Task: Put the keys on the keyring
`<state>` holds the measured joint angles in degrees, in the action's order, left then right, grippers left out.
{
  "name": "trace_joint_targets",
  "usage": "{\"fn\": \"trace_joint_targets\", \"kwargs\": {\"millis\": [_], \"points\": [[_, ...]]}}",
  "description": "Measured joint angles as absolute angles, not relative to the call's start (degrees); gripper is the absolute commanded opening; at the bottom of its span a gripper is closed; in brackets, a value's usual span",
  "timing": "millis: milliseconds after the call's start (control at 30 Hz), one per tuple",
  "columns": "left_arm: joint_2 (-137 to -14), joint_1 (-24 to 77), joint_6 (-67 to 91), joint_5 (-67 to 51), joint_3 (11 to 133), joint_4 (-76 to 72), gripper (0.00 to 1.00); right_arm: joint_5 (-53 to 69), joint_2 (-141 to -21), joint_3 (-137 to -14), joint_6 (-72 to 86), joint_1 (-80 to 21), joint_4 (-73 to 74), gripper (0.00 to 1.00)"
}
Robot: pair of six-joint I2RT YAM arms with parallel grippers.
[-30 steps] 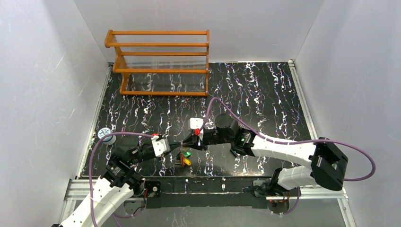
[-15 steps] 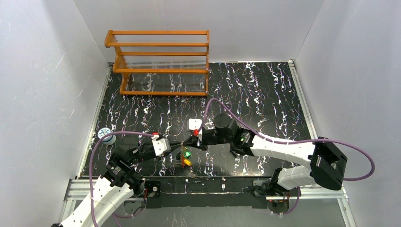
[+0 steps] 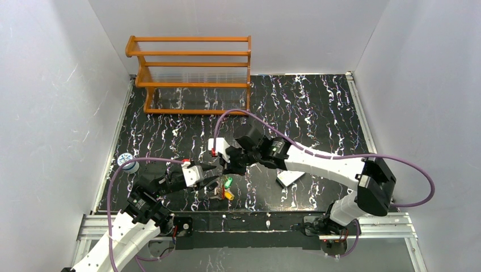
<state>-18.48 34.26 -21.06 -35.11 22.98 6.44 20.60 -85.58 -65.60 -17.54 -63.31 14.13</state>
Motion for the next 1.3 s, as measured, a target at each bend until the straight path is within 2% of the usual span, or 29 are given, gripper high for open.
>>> {"fn": "trace_joint_targets", "kwargs": {"millis": [300,733,1200,1300], "points": [[-21.6,34.3,-21.8,-35.1,23.0,6.5,0.31,19.6,-88.9,-72.8,-19.8,-63.4,26.7,0.01],[-28.1,34.3,-22.3,-35.4,23.2,8.2,0.24,19.9,-90.8,-75.4,-19.9,-64.5,30.0,0.01],[-30.1,34.2,-22.5,-36.5,23.5,8.2,0.07,20.7,-91.6,-76.0,-19.5,-64.6,30.0,0.01],[-30.3,34.2,-22.5,-36.6,23.7,8.3,0.00,20.8,-91.6,-76.0,-19.5,-64.5,29.9,0.01]]}}
